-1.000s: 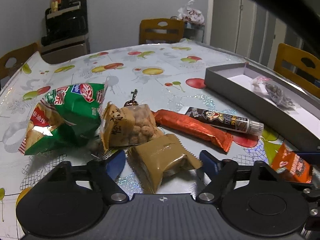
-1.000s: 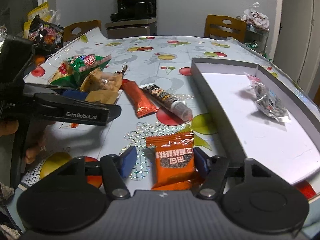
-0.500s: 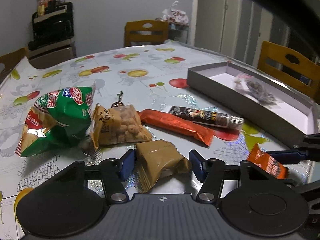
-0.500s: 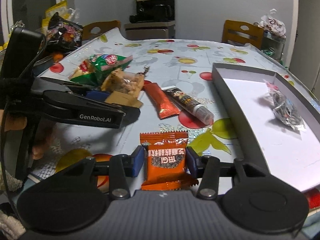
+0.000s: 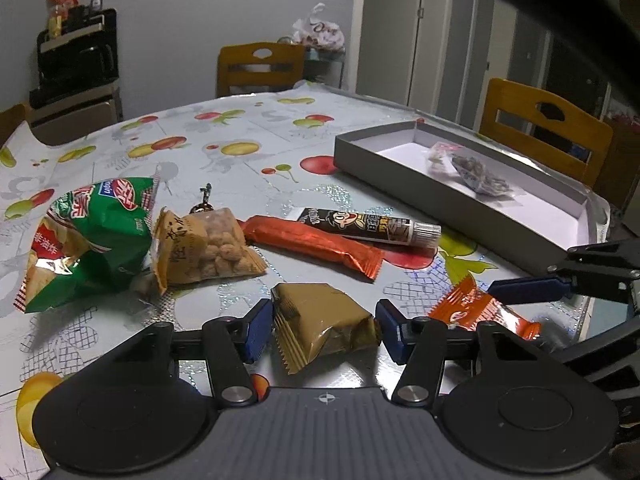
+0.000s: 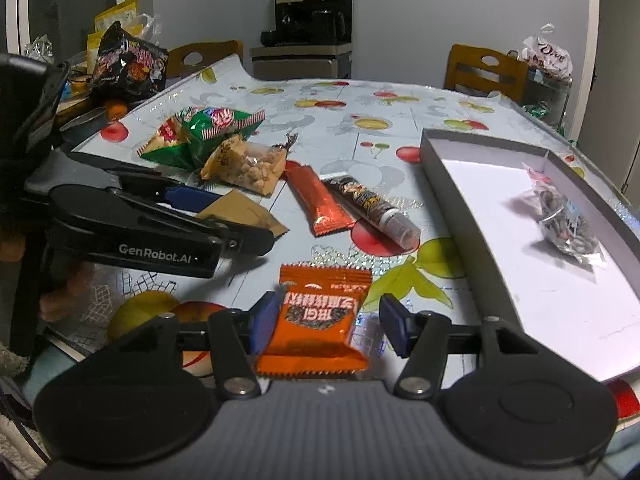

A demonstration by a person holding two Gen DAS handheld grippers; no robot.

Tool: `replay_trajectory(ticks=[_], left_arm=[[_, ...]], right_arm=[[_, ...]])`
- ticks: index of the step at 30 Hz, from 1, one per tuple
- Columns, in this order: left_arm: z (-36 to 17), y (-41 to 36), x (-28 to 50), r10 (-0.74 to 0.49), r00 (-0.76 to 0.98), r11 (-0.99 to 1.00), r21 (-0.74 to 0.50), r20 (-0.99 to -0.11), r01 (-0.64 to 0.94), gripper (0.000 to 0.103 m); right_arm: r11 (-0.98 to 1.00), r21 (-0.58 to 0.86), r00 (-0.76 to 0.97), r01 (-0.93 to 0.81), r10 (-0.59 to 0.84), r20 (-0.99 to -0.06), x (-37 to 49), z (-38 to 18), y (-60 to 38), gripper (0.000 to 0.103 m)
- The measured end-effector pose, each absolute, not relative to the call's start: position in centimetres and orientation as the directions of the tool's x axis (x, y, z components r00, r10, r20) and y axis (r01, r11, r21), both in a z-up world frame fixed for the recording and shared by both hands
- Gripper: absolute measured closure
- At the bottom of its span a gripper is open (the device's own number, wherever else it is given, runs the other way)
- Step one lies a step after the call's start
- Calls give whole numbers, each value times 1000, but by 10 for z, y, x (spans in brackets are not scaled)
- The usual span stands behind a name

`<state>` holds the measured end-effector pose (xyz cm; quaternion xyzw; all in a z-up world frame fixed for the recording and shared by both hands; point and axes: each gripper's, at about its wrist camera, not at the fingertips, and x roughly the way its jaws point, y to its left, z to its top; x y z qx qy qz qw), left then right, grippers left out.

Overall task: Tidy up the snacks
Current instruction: 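Grasp the tan pastry with the left gripper while the right grasps the orange candy packet, then carry both snacks into the box and open both grippers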

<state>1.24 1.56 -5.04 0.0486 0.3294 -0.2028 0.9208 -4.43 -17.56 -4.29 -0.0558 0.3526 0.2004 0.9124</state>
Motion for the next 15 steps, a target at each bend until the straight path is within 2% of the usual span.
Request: replay_trajectory(ticks=[5,6,7,15], left_arm=[[-51,15,13,-339,698,913,-41,-631,406,47],[-51,15,13,-339,697,913,-41,-632,407,47],[-51,14,13,-339,697,912,-39,-632,408,47],[-44,12,11,-337,712,914,-33,-616,405,50]], right_arm=[[899,43,654,-437,350,-671,-45,-46,-172,48],[898,39,655,-438,348,-671,-46,-47,-172,51],[898,31,660,-439,346,-667,-46,-47,-172,62],[899,43,670,-436,356,-652,-46,-44,-178,65]])
